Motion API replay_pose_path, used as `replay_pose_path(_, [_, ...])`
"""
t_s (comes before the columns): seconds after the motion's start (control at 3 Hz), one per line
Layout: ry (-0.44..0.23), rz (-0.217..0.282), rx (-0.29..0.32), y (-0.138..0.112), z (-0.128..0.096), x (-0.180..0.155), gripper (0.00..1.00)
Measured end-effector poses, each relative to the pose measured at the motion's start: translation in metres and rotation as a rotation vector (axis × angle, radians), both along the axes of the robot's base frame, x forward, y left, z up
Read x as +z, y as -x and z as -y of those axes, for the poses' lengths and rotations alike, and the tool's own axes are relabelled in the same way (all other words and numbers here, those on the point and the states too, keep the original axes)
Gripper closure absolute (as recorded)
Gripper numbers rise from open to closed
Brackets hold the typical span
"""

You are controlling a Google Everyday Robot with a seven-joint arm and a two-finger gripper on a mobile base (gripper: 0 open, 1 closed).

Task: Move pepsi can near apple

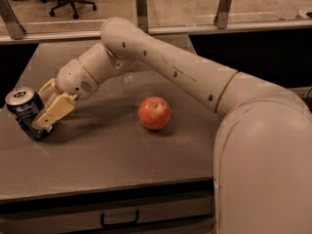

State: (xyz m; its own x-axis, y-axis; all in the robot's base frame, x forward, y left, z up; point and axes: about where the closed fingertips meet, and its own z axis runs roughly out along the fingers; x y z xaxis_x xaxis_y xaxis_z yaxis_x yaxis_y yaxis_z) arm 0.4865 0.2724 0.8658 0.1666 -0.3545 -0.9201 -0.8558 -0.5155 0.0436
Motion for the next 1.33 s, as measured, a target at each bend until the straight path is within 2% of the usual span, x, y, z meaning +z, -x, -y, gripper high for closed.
replay_pose_path(0.33, [0.004, -0.016, -0.01, 0.001, 0.003, 0.001, 0.88])
replay_pose_path(0.67, [0.027, 0.009, -0.083, -0.02, 0.019, 0.004, 1.0])
replay_pose_path(1.0, [0.077, 0.088, -0.182, -0.055, 0.051, 0.019, 1.0])
replay_pose_path(1.33, [0.13, 0.145, -0.278, -0.091, 0.089, 0.03, 1.0])
